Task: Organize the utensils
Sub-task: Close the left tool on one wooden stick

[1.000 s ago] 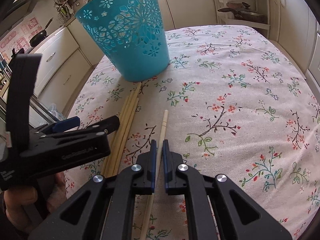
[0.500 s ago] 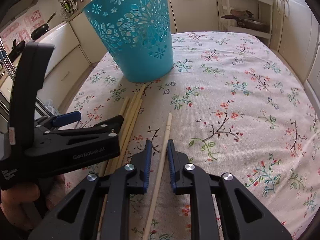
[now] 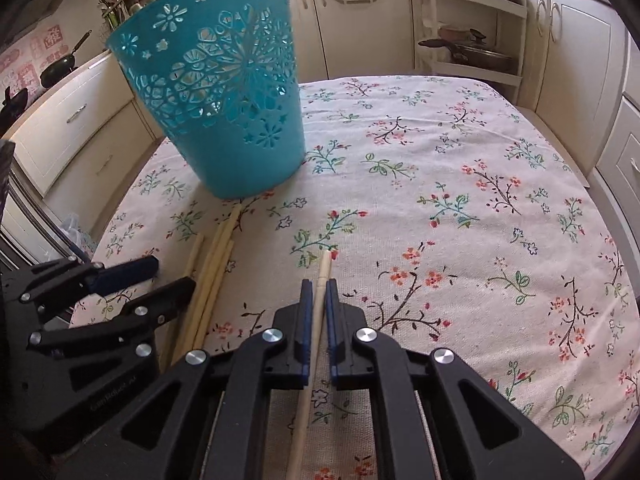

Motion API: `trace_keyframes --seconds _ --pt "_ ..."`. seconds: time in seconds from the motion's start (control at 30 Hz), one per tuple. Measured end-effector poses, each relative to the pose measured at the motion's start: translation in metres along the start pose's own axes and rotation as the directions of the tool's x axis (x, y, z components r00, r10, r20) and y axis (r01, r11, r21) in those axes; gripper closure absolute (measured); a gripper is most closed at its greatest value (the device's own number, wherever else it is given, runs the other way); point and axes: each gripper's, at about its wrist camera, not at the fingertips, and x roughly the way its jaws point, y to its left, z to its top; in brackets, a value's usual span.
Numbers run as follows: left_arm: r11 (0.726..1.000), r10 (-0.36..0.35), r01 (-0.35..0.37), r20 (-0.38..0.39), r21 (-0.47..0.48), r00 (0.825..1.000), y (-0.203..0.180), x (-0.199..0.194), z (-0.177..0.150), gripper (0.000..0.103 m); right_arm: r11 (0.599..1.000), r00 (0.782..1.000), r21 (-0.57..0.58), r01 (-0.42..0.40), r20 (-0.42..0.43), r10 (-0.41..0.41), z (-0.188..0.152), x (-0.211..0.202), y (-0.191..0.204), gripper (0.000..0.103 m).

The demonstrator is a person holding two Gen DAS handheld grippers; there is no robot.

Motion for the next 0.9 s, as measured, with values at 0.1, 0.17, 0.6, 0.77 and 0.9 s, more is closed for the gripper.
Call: trace_keyframes --seconds 0.1,0.17,0.6,0.77,0.9 --pt "0.999 -0.035 0.035 0.012 0.023 0.999 0.0 0.0 -0.001 0.086 0.999 1.0 0.026 -0.026 0.001 0.026 0.001 0.001 -0.004 0.095" --pt "0.995 -0.052 0.051 0.013 0.087 0.999 -0.007 -0.001 -0.004 0.096 0.999 0.999 0.033 -0.034 0.001 0.034 0.001 0.001 -0.005 0.095" --pt "0.989 -0.036 0.039 -0.019 0.145 0.999 0.004 -0.006 -0.004 0.09 0.998 0.999 0.049 -0.05 0.004 0.05 0.001 0.0 -0.007 0.095" --pt "0.994 -0.023 0.024 -0.014 0.106 1.0 0.002 -0.001 0.003 0.088 0.998 0.999 0.041 -0.053 0.006 0.053 0.0 0.0 -0.006 0.092" --pt "0.997 -0.016 0.017 -0.006 0.082 1.0 0.0 0.0 0.005 0.088 0.998 0.998 0.031 -0.055 0.007 0.055 0.0 0.0 -0.005 0.089"
